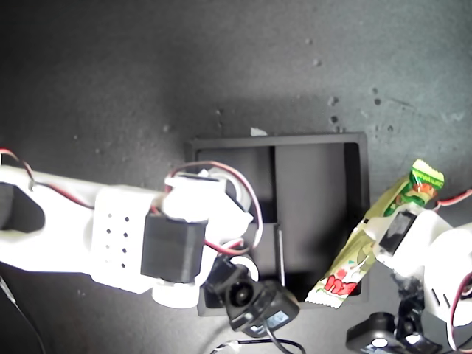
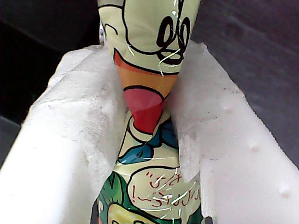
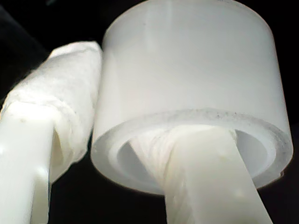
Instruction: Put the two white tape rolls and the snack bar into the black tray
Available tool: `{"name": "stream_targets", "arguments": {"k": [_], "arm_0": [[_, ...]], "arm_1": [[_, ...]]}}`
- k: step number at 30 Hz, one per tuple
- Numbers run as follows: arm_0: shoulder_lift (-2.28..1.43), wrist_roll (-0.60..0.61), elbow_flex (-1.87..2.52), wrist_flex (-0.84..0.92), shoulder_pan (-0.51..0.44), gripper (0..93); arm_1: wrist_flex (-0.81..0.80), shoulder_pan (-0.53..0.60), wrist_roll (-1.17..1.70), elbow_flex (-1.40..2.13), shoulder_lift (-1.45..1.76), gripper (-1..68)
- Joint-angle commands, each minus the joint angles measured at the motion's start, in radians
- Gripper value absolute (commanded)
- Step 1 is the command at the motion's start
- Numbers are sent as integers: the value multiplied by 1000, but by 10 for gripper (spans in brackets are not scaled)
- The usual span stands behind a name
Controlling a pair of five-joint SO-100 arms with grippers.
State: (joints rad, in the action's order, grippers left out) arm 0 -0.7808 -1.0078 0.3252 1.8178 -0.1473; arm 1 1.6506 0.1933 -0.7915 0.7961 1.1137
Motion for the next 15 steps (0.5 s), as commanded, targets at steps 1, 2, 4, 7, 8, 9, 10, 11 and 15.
{"name": "stream_targets", "arguments": {"k": [1, 2, 4, 7, 8, 9, 10, 11, 15], "arm_0": [[20, 11, -89, 15, 21, 2], [31, 11, -101, 15, 23, 2], [44, 11, -115, 15, 31, 2], [57, 14, -138, 15, 37, 2], [61, 17, -146, 15, 38, 2], [63, 18, -150, 15, 38, 2], [64, 20, -150, 15, 37, 4], [63, 20, -146, 15, 32, 7], [38, 6, -114, 15, 14, 83]], "arm_1": [[-37, 9, 58, 3, 11, -5], [-48, 9, 64, 6, 11, -5], [-69, 6, 74, 12, 11, -5], [-98, -3, 81, 18, 11, -5], [-106, -5, 87, 17, 11, -5], [-114, -6, 92, 15, 11, -5], [-120, -9, 94, 14, 11, -5], [-123, -14, 95, 14, 11, -5], [-127, -46, 97, 11, 11, -5]]}}
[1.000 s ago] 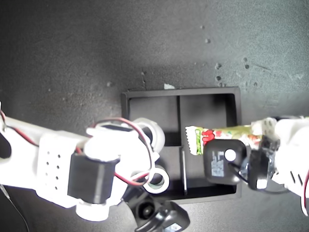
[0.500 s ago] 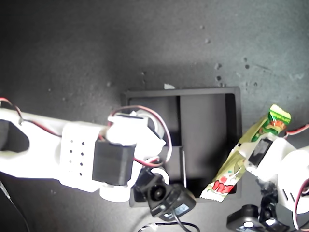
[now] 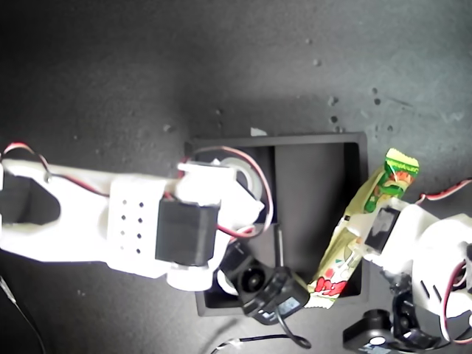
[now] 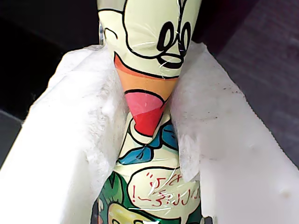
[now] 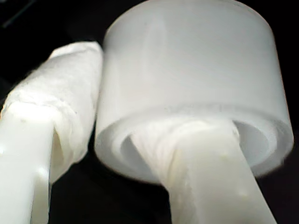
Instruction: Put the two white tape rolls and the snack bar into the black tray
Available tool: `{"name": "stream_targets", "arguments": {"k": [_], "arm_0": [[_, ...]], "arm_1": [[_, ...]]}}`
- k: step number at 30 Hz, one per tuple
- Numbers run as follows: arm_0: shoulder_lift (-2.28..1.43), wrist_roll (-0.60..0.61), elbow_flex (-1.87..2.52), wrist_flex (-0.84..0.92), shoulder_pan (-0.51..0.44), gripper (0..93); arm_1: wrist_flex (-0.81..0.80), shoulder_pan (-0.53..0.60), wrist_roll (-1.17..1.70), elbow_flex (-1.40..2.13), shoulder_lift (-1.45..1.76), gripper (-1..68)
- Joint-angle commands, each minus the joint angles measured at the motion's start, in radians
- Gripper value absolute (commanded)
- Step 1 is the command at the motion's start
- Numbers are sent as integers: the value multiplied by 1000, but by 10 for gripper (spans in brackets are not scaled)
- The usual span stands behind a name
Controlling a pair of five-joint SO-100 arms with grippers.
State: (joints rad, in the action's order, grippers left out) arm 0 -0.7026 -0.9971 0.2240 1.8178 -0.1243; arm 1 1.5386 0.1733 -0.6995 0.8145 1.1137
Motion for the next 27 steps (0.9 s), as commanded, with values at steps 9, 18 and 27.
{"name": "stream_targets", "arguments": {"k": [9, 18, 27], "arm_0": [[-218, -25, 135, 15, -21, 116], [-762, -158, 678, 15, -5, 101], [-1243, -388, 1471, -270, -114, 34]], "arm_1": [[-15, -46, 31, -21, 11, -4], [64, 17, 51, -12, 11, 413], [262, 8, -127, -179, 29, 585]]}}
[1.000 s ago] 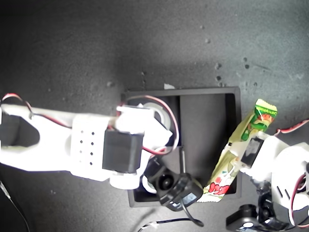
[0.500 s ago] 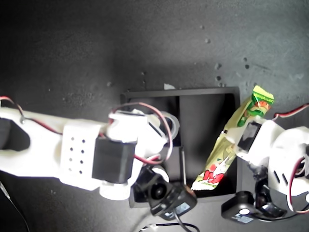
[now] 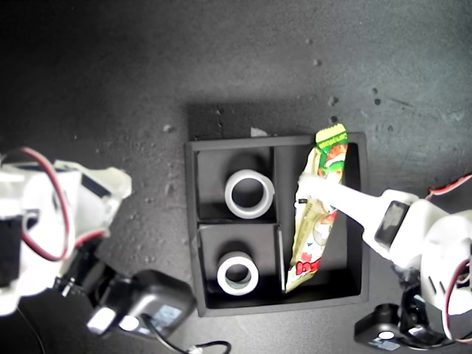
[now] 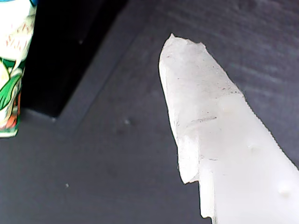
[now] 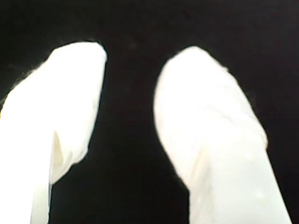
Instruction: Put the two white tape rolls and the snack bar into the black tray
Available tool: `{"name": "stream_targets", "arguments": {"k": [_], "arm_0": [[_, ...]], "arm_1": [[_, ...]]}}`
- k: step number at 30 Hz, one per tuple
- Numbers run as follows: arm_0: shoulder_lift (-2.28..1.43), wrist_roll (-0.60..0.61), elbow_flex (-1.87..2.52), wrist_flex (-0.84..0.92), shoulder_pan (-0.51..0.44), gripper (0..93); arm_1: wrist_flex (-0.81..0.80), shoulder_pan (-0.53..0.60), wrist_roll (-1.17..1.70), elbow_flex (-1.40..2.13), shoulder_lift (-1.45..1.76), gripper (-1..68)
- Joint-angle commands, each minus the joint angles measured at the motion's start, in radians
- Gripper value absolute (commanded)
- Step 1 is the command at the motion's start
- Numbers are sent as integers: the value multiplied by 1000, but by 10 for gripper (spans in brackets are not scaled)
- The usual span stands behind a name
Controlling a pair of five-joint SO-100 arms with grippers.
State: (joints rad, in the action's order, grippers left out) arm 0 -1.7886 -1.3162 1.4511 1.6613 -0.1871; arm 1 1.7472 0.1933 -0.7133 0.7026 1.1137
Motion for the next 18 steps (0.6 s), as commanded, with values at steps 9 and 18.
{"name": "stream_targets", "arguments": {"k": [9, 18], "arm_0": [[-830, -252, 1149, -615, -193, 1], [-904, -241, 1384, -738, -178, 1]], "arm_1": [[9, -25, -723, 500, 638, 45], [-742, -130, -611, 1894, 1795, -5]]}}
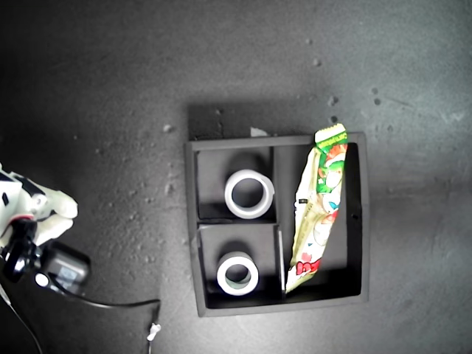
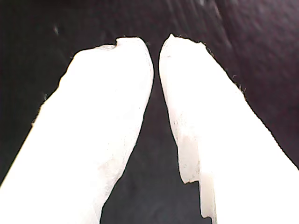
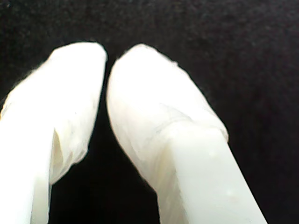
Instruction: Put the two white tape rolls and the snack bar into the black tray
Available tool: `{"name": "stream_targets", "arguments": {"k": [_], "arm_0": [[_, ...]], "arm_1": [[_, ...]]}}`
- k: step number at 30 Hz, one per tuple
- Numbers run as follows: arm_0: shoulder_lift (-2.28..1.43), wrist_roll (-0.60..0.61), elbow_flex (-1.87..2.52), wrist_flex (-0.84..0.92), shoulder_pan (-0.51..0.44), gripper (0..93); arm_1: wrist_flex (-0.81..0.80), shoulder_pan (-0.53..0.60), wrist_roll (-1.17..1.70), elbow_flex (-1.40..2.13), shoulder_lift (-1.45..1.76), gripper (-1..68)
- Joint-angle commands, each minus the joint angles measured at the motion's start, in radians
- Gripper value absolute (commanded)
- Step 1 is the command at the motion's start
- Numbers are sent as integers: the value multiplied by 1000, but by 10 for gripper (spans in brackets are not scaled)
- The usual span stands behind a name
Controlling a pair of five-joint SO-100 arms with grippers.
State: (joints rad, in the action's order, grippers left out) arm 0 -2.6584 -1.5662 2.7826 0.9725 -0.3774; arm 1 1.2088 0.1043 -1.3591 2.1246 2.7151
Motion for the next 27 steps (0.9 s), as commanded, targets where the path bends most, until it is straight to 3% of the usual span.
{"name": "stream_targets", "arguments": {"k": [1, 9, 11, 16, 21, 27], "arm_0": [[-48, 9, 83, -64, 17, 1], [-405, 74, 318, -86, 21, 2], [-617, 74, 356, 72, 23, 2], [-699, 121, 356, 172, 44, 3], [-723, 100, 356, 310, 57, 3], [-726, 161, 356, 423, 48, 3]], "arm_1": [[-222, -54, 44, 552, 242, -5], [-382, -146, 178, 894, 393, -6], [-385, -163, 192, 986, 515, -6], [-262, -186, 238, 1000, 577, -4], [-12, -213, 106, 1000, 577, -1], [95, -181, 295, 1000, 577, 0]]}}
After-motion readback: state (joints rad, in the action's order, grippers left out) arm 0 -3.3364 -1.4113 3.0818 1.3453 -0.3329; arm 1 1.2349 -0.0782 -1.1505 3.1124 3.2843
